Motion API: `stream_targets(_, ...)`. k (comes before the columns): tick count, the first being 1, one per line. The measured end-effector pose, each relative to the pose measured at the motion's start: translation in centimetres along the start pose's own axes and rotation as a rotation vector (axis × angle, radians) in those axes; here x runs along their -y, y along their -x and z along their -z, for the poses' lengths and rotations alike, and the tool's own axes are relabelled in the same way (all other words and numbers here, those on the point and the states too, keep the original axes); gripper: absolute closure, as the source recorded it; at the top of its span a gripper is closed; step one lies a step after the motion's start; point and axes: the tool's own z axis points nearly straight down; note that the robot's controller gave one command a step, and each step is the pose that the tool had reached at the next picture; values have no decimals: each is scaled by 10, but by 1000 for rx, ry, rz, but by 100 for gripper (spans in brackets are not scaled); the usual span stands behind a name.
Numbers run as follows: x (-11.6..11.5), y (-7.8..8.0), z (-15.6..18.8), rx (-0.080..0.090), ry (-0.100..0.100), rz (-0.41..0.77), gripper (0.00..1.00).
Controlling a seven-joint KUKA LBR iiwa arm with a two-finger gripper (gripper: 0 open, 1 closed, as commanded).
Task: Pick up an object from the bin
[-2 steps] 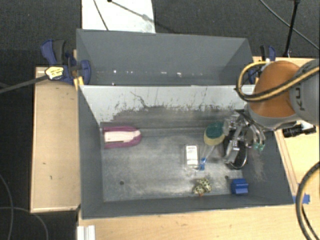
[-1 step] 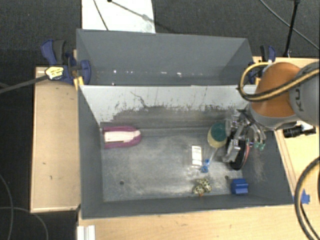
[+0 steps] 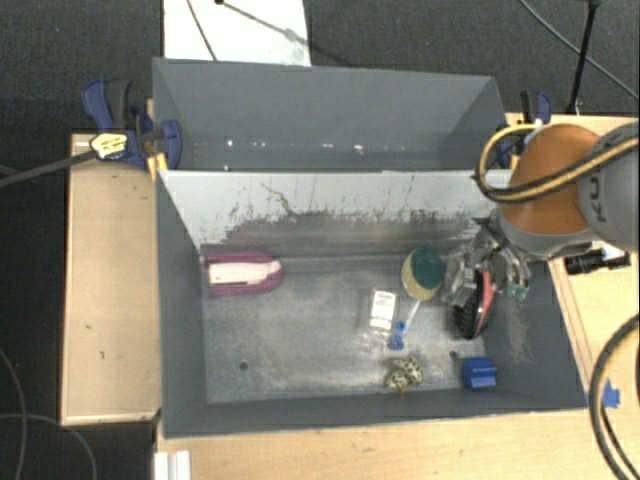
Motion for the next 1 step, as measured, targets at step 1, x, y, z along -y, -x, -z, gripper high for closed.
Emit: stream_targets(1, 3, 0, -1, -1, -5, 0, 0)
